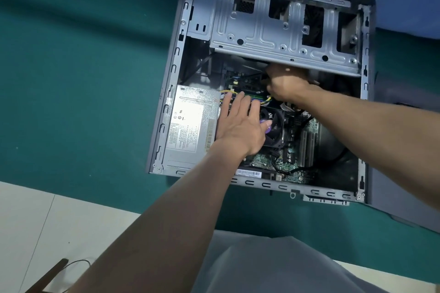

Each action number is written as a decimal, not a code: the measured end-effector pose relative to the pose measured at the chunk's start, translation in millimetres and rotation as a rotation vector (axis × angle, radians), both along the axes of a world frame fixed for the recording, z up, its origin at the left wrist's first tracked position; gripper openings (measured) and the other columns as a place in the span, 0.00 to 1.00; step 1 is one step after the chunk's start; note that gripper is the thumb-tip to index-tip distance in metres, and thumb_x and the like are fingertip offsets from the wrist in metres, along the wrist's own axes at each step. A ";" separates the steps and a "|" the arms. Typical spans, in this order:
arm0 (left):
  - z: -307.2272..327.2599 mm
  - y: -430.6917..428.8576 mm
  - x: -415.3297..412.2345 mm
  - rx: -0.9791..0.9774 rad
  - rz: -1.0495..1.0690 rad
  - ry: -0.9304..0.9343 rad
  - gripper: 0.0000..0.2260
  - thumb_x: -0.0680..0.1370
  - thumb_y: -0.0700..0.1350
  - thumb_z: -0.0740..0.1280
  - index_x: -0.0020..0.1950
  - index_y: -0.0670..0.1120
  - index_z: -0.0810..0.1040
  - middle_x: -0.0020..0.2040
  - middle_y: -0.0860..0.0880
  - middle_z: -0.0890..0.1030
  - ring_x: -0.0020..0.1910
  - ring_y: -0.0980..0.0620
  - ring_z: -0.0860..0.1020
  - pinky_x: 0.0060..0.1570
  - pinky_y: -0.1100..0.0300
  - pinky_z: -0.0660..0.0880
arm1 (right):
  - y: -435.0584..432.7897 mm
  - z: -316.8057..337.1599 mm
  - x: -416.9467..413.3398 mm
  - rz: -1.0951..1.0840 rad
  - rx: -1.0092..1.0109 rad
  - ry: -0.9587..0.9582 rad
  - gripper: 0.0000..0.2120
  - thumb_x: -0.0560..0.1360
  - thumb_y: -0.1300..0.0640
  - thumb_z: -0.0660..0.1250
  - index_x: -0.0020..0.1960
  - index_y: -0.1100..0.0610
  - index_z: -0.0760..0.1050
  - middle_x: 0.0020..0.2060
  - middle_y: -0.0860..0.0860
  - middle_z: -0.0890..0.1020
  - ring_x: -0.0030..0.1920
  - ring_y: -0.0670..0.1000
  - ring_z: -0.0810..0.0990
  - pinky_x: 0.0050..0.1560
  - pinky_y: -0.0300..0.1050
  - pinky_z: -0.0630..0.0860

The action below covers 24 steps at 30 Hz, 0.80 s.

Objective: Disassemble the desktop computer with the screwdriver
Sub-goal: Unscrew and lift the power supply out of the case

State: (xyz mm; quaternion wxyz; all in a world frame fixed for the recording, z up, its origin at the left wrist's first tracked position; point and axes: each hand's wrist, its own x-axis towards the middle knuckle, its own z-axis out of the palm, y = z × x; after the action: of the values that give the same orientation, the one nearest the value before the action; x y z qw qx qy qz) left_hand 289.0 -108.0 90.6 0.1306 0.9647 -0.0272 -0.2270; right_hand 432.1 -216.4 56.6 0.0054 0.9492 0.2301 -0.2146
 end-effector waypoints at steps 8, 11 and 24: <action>-1.6 0.1 0.2 -0.003 0.007 -0.019 0.24 0.83 0.57 0.45 0.74 0.45 0.56 0.78 0.45 0.54 0.78 0.48 0.44 0.72 0.47 0.32 | 2.3 -2.6 2.5 -0.047 0.007 0.008 0.18 0.76 0.61 0.62 0.65 0.60 0.69 0.61 0.63 0.75 0.54 0.62 0.76 0.51 0.50 0.74; -2.0 -0.6 -0.1 0.001 0.006 -0.020 0.25 0.83 0.58 0.44 0.75 0.45 0.56 0.78 0.45 0.54 0.78 0.48 0.44 0.73 0.47 0.32 | -1.3 -2.4 -3.7 -0.037 0.009 -0.005 0.15 0.74 0.61 0.62 0.60 0.59 0.72 0.55 0.63 0.78 0.45 0.60 0.76 0.44 0.47 0.74; -5.6 -0.2 -0.4 0.001 0.010 -0.046 0.24 0.83 0.58 0.44 0.74 0.45 0.57 0.78 0.45 0.55 0.78 0.48 0.45 0.73 0.47 0.32 | 3.9 9.5 8.0 -0.051 -0.002 0.124 0.21 0.79 0.59 0.58 0.71 0.59 0.64 0.68 0.62 0.70 0.65 0.62 0.71 0.63 0.50 0.68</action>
State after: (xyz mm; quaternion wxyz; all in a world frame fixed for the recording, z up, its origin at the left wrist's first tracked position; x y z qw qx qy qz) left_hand 288.6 -108.1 85.0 0.1305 0.9699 -0.0253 -0.2041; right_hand 440.0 -212.5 66.1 -0.0133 0.9396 0.2055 -0.2733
